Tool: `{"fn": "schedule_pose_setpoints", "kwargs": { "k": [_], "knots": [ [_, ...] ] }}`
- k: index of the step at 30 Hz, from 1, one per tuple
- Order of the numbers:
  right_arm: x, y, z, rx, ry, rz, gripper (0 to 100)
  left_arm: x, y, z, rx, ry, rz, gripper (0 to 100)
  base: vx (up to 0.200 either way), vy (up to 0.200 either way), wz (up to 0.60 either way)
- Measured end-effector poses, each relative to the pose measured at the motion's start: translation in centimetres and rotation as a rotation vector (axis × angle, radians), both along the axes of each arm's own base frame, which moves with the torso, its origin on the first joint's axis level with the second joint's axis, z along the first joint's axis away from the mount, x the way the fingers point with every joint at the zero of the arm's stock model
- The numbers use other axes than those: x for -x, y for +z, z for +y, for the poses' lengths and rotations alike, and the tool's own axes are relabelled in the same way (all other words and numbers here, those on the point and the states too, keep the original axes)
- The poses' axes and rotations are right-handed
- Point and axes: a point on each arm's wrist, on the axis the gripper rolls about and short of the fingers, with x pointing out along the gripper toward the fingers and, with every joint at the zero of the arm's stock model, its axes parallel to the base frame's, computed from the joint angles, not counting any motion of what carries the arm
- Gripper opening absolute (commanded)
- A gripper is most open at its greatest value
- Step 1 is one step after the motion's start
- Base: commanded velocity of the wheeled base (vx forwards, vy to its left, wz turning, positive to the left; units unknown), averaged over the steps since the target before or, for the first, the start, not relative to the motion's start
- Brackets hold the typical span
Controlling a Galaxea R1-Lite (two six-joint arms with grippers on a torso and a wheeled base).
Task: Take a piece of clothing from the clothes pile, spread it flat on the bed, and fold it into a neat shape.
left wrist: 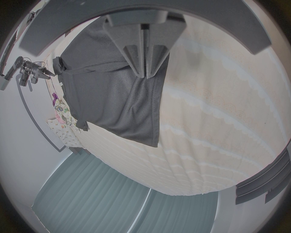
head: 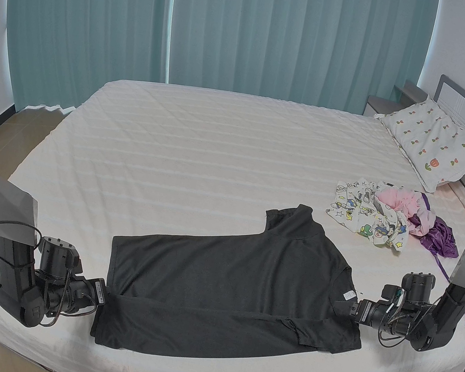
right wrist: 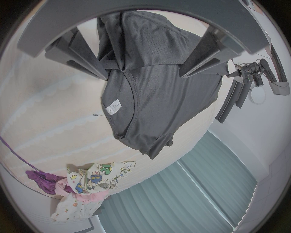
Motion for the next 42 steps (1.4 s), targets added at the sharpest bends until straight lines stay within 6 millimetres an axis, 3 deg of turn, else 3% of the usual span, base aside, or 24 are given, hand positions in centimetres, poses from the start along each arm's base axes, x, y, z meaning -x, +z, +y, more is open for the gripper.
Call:
{"fn": "schedule_pose_setpoints", "kwargs": {
  "k": [6,7,15,24,31,42],
  "knots": [
    [-0.5,-1.1,0.6,0.026,0.042,0.029,100,0.0,0.0,0.0,0.000,0.001,0.000,0,0.000,0.000,0.00],
    [-0.5,-1.3,0.6,0.027,0.046,0.031,0,0.0,0.0,0.0,0.000,0.001,-0.001,0,0.000,0.000,0.00],
    [-0.5,-1.8,0.6,0.038,0.055,0.040,0,-0.1,0.0,0.0,0.000,0.002,-0.002,0,0.000,0.000,0.00],
    [-0.1,-1.6,-0.6,0.051,0.037,0.027,0,-0.3,0.0,0.7,0.002,0.023,-0.006,0,0.000,0.000,0.00],
    [-0.5,-0.7,-1.5,-0.002,-0.014,-0.029,0,-0.6,0.0,1.8,0.009,0.053,-0.011,0,0.000,0.000,0.00],
    [-0.7,-0.9,-1.8,-0.047,-0.058,-0.109,0,-0.9,-0.4,2.1,0.010,0.065,-0.005,0,0.000,0.000,0.00]
  ]
}}
